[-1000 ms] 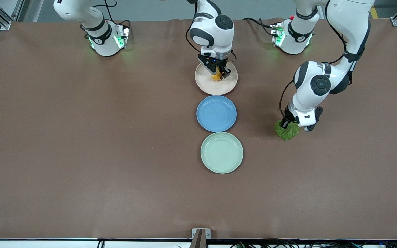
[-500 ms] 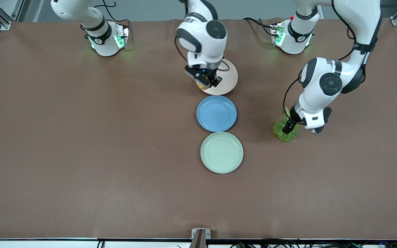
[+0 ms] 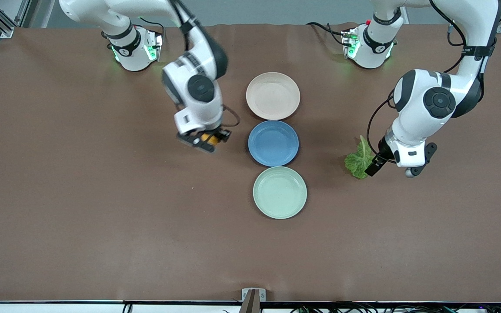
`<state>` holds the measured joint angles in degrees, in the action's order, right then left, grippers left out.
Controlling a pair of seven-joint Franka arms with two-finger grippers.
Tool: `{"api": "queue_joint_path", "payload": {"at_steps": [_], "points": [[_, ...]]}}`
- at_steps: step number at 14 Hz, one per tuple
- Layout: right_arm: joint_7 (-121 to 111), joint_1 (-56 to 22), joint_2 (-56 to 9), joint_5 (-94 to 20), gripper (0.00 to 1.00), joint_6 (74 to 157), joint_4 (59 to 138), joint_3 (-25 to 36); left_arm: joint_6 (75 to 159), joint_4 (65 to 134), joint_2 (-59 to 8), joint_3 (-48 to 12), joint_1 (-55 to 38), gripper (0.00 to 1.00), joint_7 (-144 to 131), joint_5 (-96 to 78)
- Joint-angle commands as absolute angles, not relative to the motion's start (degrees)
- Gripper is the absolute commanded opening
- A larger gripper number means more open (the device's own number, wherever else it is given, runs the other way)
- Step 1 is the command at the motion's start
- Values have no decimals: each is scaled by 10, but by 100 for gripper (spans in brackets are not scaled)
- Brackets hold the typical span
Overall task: Pick lemon and lettuce from plates
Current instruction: 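Carry the lemon off the plate while the left gripper releases the lettuce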
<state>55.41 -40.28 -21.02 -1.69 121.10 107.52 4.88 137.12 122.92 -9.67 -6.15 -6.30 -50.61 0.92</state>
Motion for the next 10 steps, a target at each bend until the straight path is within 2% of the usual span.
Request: {"api": "queue_joint_path", "payload": {"at_steps": [1,3,5,8,10], "points": [[436,-327,-173,-16,2,1250,1138,36,1338,1222,-87,-68,-50,99,-307,14],[347,-278,-157,-16,2,1293,1188,36,1316,1214,-77,-65,-46,99,-187,13],[260,-236,-146,-16,2,1341,1240,36,1258,1194,-66,-65,-24,99,-93,13],[163,-184,-145,-16,2,1430,1307,36,1172,1158,-31,-65,-4,99,-71,13],[109,-155,-149,-16,2,1453,1329,35,1124,1124,-18,-65,11,99,-56,12]]}}
